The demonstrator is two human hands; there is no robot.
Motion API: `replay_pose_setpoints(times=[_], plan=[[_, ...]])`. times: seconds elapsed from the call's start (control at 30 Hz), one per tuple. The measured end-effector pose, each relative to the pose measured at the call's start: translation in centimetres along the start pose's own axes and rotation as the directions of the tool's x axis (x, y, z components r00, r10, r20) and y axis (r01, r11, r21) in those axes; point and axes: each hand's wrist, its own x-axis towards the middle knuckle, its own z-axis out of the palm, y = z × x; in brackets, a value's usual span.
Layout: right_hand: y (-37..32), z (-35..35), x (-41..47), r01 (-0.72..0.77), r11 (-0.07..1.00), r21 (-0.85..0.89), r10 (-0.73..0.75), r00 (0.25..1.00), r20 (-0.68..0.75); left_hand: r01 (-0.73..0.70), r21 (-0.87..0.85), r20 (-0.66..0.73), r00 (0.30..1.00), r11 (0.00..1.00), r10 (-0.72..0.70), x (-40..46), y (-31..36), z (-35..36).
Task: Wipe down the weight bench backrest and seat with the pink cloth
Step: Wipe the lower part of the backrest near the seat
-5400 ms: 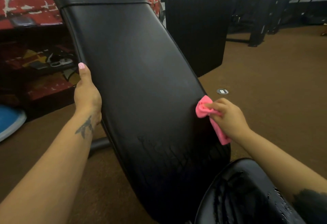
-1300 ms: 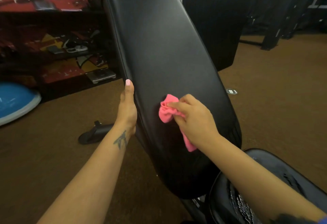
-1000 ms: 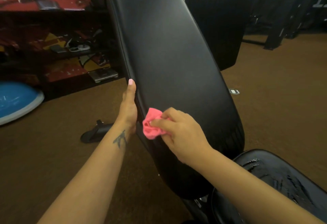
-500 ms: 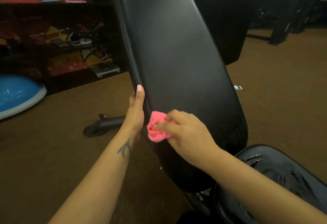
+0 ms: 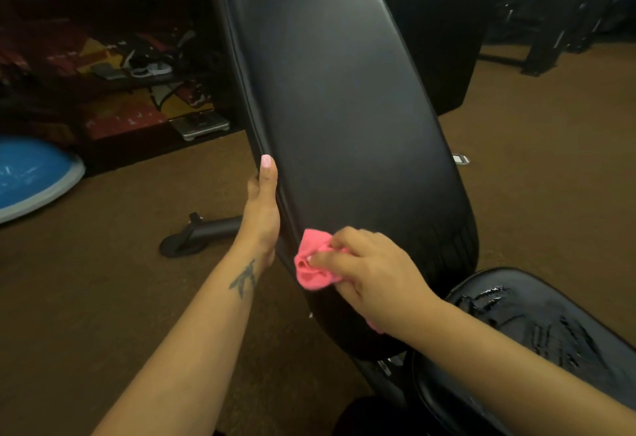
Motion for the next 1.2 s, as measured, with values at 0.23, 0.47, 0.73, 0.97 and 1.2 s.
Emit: replay_pose_setpoints(times=[0.23, 0.47, 0.73, 0.97, 1.2], plan=[[2.6, -0.9, -0.1, -0.162, 0.986, 0.035, 0.165, 0.982, -0.089, -0.024, -0.038, -0.013, 1.000, 0.999, 0.023, -1.7, -0.4, 0.6], [-0.2, 0.5, -0.5, -0.031, 0.999, 0.040, 0.033, 0.998, -0.053, 0.018, -0.026, -0.019, 1.000, 0.999, -0.018, -1.2, -1.4, 0.2], [3.0, -0.2, -2.3, -0.098, 0.995, -0.011, 0.098, 0.994, -0.048, -0.023, -0.032, -0.006, 1.000, 0.999, 0.023, -1.4, -1.2, 0.3], [0.6, 0.8, -1.9, -0.015, 1.000, 0.018, 0.015, 0.999, -0.032, -0.042, -0.001, -0.031, 0.999, 0.999, 0.042, -2.7, -0.6, 0.8], [3.2, -0.1, -3.9, 0.029, 0.999, -0.033, -0.027, 0.997, 0.076, -0.006, 0.004, -0.035, 0.999, 1.000, 0.007, -3.4, -2.3, 1.1]])
